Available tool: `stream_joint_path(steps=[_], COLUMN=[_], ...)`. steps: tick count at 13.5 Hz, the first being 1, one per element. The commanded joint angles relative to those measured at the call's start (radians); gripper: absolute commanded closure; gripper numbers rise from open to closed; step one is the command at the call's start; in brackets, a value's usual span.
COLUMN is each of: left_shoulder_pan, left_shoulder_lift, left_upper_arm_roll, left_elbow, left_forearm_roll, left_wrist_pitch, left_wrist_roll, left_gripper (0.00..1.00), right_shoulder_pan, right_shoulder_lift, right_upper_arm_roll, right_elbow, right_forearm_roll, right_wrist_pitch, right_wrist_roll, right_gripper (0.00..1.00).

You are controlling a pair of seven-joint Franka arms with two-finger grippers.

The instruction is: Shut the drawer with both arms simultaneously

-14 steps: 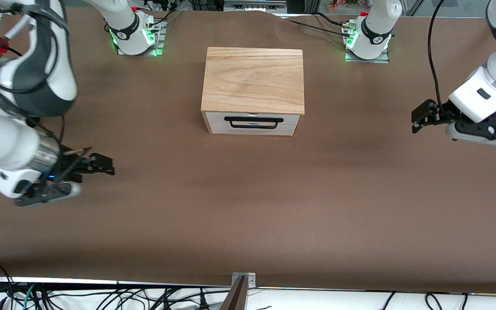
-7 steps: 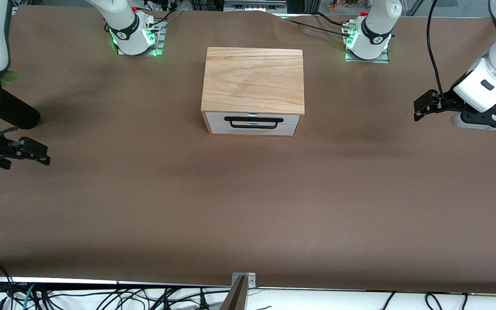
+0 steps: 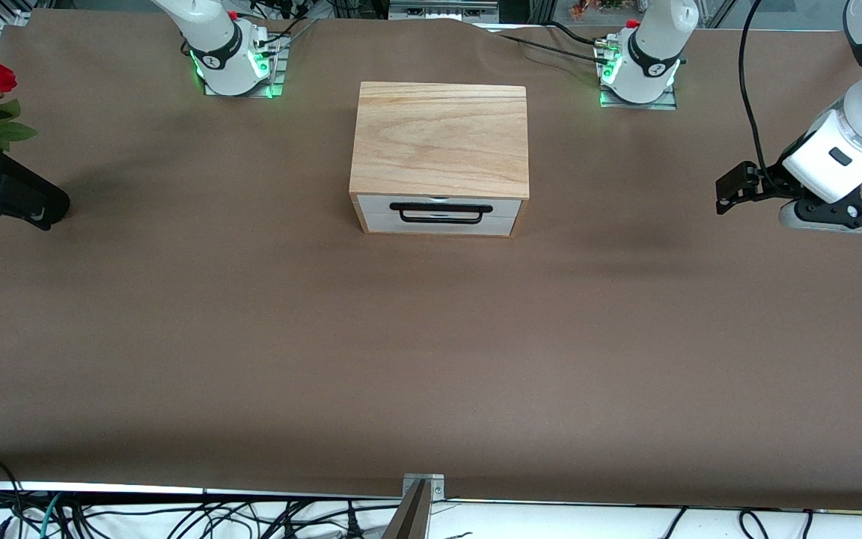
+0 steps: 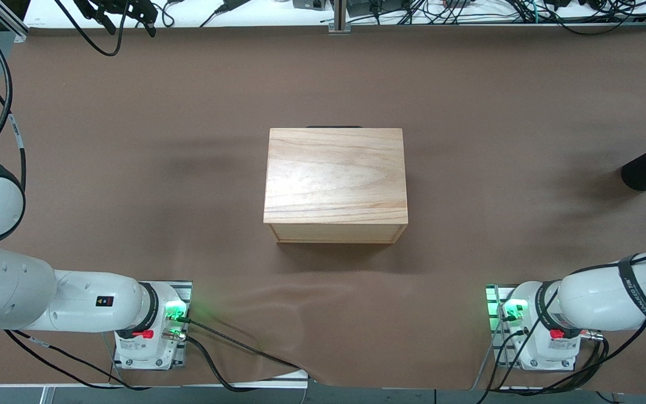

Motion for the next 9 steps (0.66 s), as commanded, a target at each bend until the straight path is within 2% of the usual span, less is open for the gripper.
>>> stream_joint_path(steps=[1,9], left_shoulder_pan=[-0.016,-0.018], left_shoulder_lift=[0.017,0.026], left_upper_arm_roll=[0.003,-0.003], left_elbow=[0.031,0.051], left_forearm_roll=[-0.009,0.004], left_wrist_pitch=[-0.018,-0.045], left_wrist_roll=[-0.007,-0.007], left_gripper=[0.00,0.00], right_shoulder_pan=[-0.025,-0.019], right_shoulder_lift=[-0.045,0.000], right_upper_arm_roll=[0.048,0.053], right_elbow=[-0.066,-0.033], right_forearm_roll=[-0.018,-0.021], right_wrist_pitch=[0.016,0.014], right_wrist_roll=[-0.001,-0.001], right_gripper=[0.00,0.00])
